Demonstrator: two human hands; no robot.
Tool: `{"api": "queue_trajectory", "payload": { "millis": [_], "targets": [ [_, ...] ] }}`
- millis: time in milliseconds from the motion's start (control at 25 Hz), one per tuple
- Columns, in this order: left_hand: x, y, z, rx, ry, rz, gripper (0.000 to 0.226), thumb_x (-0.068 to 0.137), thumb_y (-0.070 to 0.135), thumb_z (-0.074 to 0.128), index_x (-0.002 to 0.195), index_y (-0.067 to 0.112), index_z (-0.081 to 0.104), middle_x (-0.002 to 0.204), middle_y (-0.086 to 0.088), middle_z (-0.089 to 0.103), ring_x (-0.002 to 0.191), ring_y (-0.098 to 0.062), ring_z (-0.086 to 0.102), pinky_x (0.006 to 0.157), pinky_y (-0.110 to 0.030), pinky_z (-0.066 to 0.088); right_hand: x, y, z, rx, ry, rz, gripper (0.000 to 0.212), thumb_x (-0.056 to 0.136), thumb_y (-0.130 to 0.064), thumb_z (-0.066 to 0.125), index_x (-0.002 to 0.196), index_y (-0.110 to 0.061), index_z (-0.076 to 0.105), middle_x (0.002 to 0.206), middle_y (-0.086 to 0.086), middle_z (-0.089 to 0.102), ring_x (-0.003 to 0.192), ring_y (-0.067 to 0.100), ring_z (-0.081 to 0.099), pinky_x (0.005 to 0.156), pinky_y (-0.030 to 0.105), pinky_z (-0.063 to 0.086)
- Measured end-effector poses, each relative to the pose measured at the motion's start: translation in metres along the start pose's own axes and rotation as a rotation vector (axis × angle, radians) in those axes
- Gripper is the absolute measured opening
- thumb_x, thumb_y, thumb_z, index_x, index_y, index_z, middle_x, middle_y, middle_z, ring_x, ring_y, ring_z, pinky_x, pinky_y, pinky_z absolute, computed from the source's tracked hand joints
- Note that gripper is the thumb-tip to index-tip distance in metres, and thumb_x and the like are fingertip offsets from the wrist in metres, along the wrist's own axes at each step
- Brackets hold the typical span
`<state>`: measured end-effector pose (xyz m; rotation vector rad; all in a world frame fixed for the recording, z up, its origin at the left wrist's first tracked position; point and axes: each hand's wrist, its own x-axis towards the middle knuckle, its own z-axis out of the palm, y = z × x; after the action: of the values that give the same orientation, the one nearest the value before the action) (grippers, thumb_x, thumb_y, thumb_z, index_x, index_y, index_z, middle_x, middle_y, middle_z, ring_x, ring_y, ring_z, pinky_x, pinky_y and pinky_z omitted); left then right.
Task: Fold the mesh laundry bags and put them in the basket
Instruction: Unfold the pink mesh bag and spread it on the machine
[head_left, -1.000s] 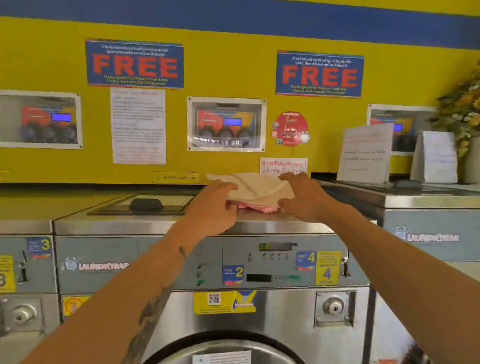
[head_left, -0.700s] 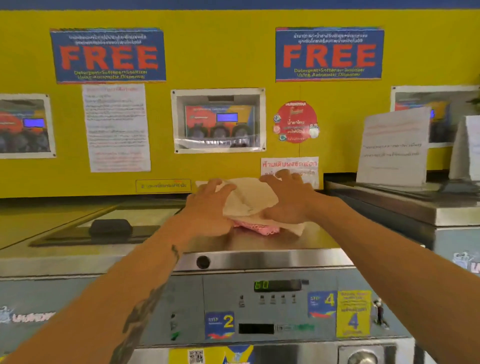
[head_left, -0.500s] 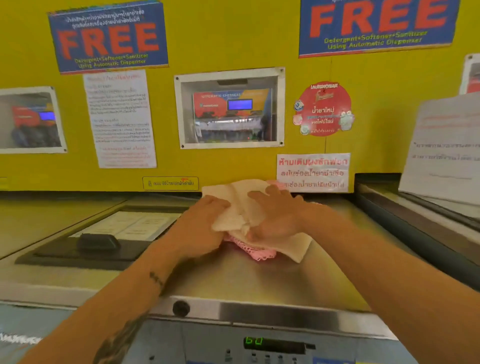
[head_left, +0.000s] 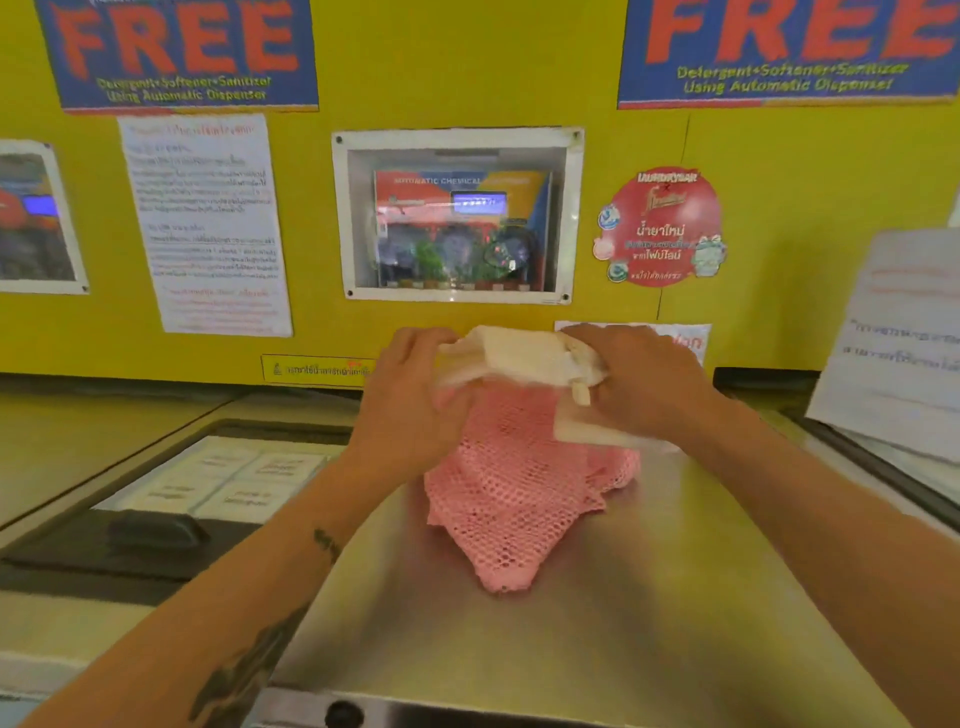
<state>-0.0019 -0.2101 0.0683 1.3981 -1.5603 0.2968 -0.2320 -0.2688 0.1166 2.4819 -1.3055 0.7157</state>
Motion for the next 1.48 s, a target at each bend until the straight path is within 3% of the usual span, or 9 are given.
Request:
{"api": "queue_trajectory", "payload": {
  "millis": [280, 480, 640, 800, 920, 1120, 1200, 1360, 1480],
  "targets": [
    [0.008, -0.002, 0.037, 0.316, -0.882, 0.005, 0.083, 0.080, 0.059, 0.060, 0.150, 0.035, 0.023, 0.162, -0.004, 0.015, 0.146, -0.030, 0.021, 0.115, -0.042, 0.028, -0.084, 0.035, 0.009, -0.329, -0.265, 0.336, 0.043, 0.085, -0.028, 0.058, 0.127, -0.038, 0.053, 0.110, 0.000, 0.061, 0.103, 0.026, 0.063, 0.076, 0.035, 0.048],
    [0.026, -0.005, 0.027, 0.117, -0.650, 0.220, 0.035, 0.088, 0.028, 0.061, 0.124, 0.026, 0.063, 0.130, -0.001, 0.061, 0.117, -0.024, 0.055, 0.089, -0.032, 0.045, -0.112, 0.015, 0.016, -0.337, -0.477, 0.536, 0.026, 0.082, -0.030, 0.063, 0.108, -0.032, 0.066, 0.095, -0.004, 0.066, 0.086, 0.021, 0.064, 0.077, 0.037, 0.055],
    [0.044, -0.010, 0.006, -0.079, -0.416, 0.266, 0.019, 0.089, 0.018, 0.059, 0.104, 0.016, 0.069, 0.107, -0.002, 0.068, 0.100, -0.026, 0.061, 0.085, -0.039, 0.049, -0.103, -0.012, -0.032, -0.218, -0.859, 0.648, 0.057, 0.084, -0.029, 0.063, 0.139, -0.028, 0.050, 0.142, -0.004, 0.053, 0.125, 0.025, 0.052, 0.097, 0.037, 0.044],
    [0.052, 0.010, 0.001, -0.331, -0.151, 0.268, 0.027, 0.091, 0.021, 0.060, 0.116, 0.015, 0.067, 0.115, -0.002, 0.068, 0.106, -0.022, 0.061, 0.096, -0.039, 0.047, -0.083, -0.042, -0.067, 0.524, -0.397, 0.558, 0.095, 0.074, -0.041, 0.076, 0.153, -0.035, 0.025, 0.151, -0.010, 0.043, 0.138, 0.013, 0.041, 0.112, 0.034, 0.033],
    [0.051, 0.051, 0.006, -0.553, -0.248, 0.244, 0.024, 0.093, 0.020, 0.060, 0.115, 0.019, 0.066, 0.111, 0.007, 0.066, 0.105, -0.013, 0.060, 0.090, -0.025, 0.042, -0.057, -0.060, -0.040, 0.852, -0.093, 0.441, 0.083, 0.076, -0.026, 0.082, 0.136, -0.039, 0.027, 0.128, -0.016, 0.057, 0.116, 0.005, 0.058, 0.091, 0.025, 0.053],
    [0.049, 0.059, 0.026, -0.492, -0.577, 0.272, 0.042, 0.095, 0.029, 0.055, 0.137, 0.023, 0.050, 0.130, 0.007, 0.057, 0.118, -0.014, 0.054, 0.096, -0.030, 0.044, -0.047, -0.010, -0.009, 0.221, 0.291, 0.534, 0.060, 0.076, -0.011, 0.062, 0.133, -0.028, 0.047, 0.109, 0.005, 0.068, 0.100, 0.032, 0.064, 0.079, 0.043, 0.054],
    [0.050, 0.044, 0.032, -0.408, -0.621, 0.292, 0.046, 0.095, 0.030, 0.055, 0.139, 0.026, 0.047, 0.141, 0.005, 0.049, 0.129, -0.015, 0.048, 0.104, -0.034, 0.042, -0.062, 0.023, -0.020, -0.109, 0.175, 0.584, 0.052, 0.079, -0.018, 0.062, 0.129, -0.028, 0.052, 0.111, 0.007, 0.065, 0.100, 0.034, 0.063, 0.081, 0.044, 0.054],
    [0.035, 0.005, 0.039, -0.112, -0.888, 0.203, 0.066, 0.085, 0.044, 0.062, 0.145, 0.036, 0.036, 0.149, 0.010, 0.033, 0.132, -0.018, 0.039, 0.111, -0.037, 0.033, -0.090, 0.043, -0.017, -0.335, -0.584, 0.597, 0.036, 0.095, -0.029, 0.052, 0.126, -0.013, 0.055, 0.123, 0.008, 0.061, 0.094, 0.020, 0.055, 0.081, 0.028, 0.045],
    [0.020, -0.020, 0.049, 0.286, -1.113, 0.134, 0.093, 0.074, 0.068, 0.059, 0.150, 0.048, 0.008, 0.159, -0.008, 0.021, 0.143, -0.031, 0.027, 0.116, -0.042, 0.027, -0.078, 0.038, -0.012, -0.099, -0.224, 0.564, 0.066, 0.085, -0.030, 0.062, 0.146, -0.021, 0.038, 0.146, 0.011, 0.044, 0.127, 0.031, 0.046, 0.101, 0.044, 0.043]
  ]
}}
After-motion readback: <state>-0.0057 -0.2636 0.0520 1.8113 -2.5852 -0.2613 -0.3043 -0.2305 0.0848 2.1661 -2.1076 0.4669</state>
